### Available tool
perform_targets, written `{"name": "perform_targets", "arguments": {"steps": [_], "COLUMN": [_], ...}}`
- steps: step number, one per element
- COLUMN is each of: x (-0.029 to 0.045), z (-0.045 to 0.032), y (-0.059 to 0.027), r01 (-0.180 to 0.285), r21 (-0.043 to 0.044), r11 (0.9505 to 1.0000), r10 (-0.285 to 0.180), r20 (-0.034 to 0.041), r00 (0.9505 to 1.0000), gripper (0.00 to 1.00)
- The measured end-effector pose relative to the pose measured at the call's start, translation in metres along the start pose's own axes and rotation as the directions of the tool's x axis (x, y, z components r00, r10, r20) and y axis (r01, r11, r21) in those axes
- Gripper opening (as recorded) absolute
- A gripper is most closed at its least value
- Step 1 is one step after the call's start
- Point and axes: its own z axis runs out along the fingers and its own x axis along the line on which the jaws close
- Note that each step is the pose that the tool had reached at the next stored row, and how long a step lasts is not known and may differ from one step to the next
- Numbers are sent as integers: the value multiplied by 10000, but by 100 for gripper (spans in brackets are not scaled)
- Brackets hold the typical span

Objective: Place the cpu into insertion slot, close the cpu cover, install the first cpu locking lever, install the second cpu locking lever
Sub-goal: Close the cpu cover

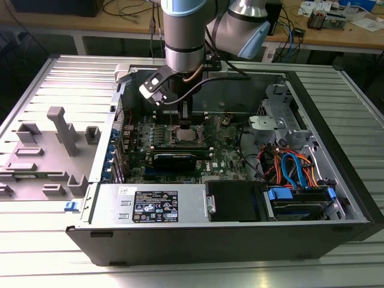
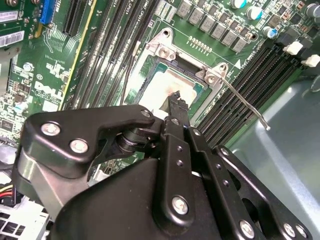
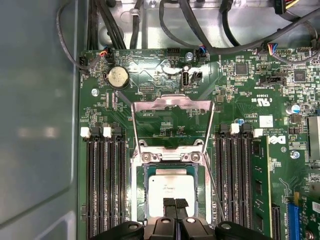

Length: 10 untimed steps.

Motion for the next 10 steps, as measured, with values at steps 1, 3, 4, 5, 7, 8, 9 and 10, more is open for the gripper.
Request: {"name": "perform_targets", "arguments": {"steps": [1,3,4,5,7,8,9,10], "x": [1,0,3,6,6,6,6,6], "z": [-2,-9,-17,-23,-25,-25,-26,-26], "y": [0,0,0,0,1,1,1,1], "r01": [0,0,-1,-2,0,-2,-1,-1], "r21": [-1,1,-1,1,-1,0,0,0], "r11": [10000,10000,10000,10000,10000,10000,10000,10000], "r10": [0,0,1,2,0,2,1,1], "r20": [-3,1,5,16,8,3,3,2], "r00": [10000,10000,10000,10000,10000,10000,10000,10000], "gripper": [11,11,11,11,11,11,11,11]}}
